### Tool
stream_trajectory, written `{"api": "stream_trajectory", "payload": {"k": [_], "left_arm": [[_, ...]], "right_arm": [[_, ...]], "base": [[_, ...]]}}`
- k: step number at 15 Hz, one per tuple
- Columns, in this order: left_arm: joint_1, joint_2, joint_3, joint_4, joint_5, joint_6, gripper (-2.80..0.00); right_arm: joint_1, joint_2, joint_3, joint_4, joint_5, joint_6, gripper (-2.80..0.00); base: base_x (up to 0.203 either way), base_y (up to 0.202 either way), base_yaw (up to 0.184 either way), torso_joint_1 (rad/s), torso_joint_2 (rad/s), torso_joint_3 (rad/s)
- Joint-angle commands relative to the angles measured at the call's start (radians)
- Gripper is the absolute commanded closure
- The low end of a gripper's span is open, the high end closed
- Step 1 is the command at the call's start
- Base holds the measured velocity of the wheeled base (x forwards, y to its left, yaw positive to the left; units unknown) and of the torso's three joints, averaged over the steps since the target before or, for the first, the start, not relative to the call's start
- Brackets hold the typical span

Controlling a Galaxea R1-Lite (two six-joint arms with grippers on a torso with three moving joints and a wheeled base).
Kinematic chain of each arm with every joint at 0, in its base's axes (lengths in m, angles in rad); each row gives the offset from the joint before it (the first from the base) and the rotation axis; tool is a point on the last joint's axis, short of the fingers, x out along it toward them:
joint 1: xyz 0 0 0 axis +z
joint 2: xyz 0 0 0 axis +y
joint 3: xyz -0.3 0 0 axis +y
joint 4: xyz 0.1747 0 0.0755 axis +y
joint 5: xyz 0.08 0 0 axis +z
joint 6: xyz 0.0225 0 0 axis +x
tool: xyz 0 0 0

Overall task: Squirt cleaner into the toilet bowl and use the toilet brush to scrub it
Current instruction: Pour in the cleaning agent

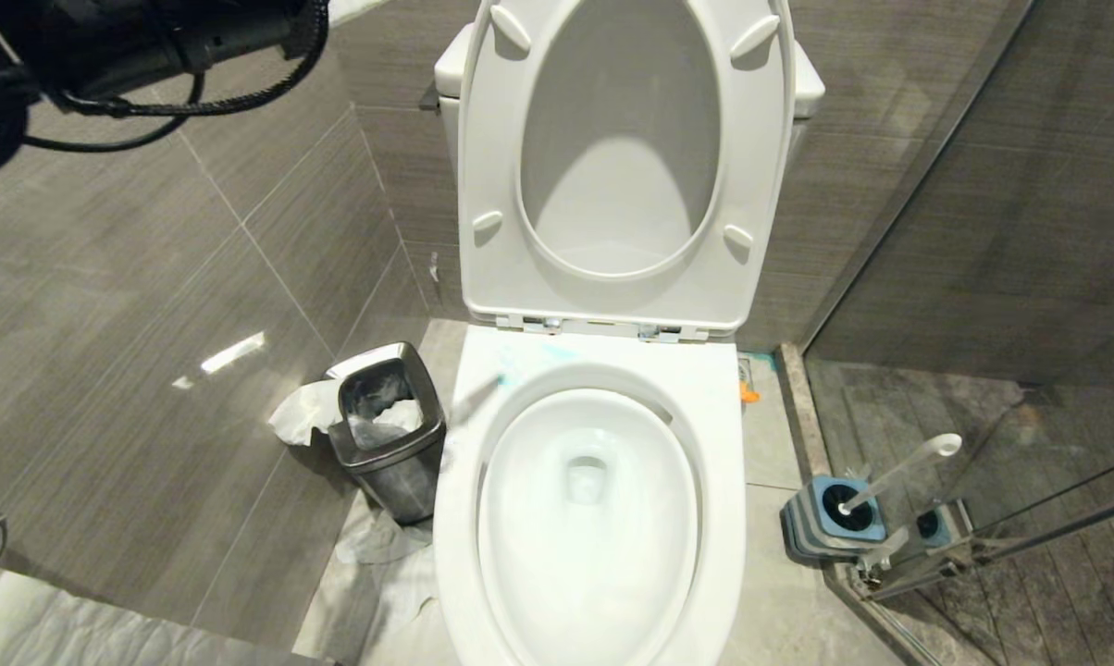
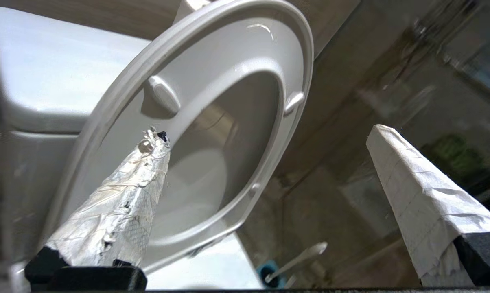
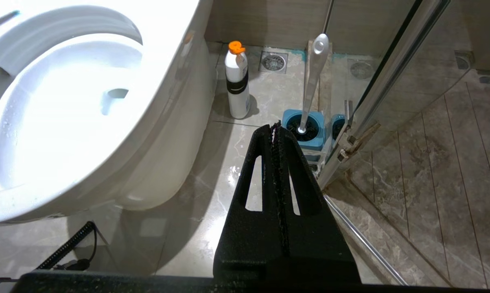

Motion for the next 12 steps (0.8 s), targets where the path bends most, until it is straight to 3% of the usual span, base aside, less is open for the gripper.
{"api": "stream_trajectory", "payload": {"k": [1,4,5,12], "left_arm": [[0.018,-0.12,-0.004,0.15,0.025,0.114,-2.8],[0.018,-0.188,0.0,0.221,0.102,0.227,-2.8],[0.018,-0.205,0.001,0.23,0.104,0.24,0.0],[0.015,-0.279,0.003,0.237,0.164,0.253,0.0]], "right_arm": [[0.0,0.001,0.0,-0.001,0.0,0.0,0.0],[0.0,0.001,0.0,0.0,0.0,0.0,0.0],[0.0,0.001,0.0,-0.001,0.0,0.0,0.0],[0.0,0.001,0.0,-0.001,0.0,0.0,0.0]], "base": [[0.0,0.0,0.0,0.0,0.0,0.0],[0.0,0.0,0.0,0.0,0.0,0.0],[0.0,0.0,0.0,0.0,0.0,0.0],[0.0,0.0,0.0,0.0,0.0,0.0]]}}
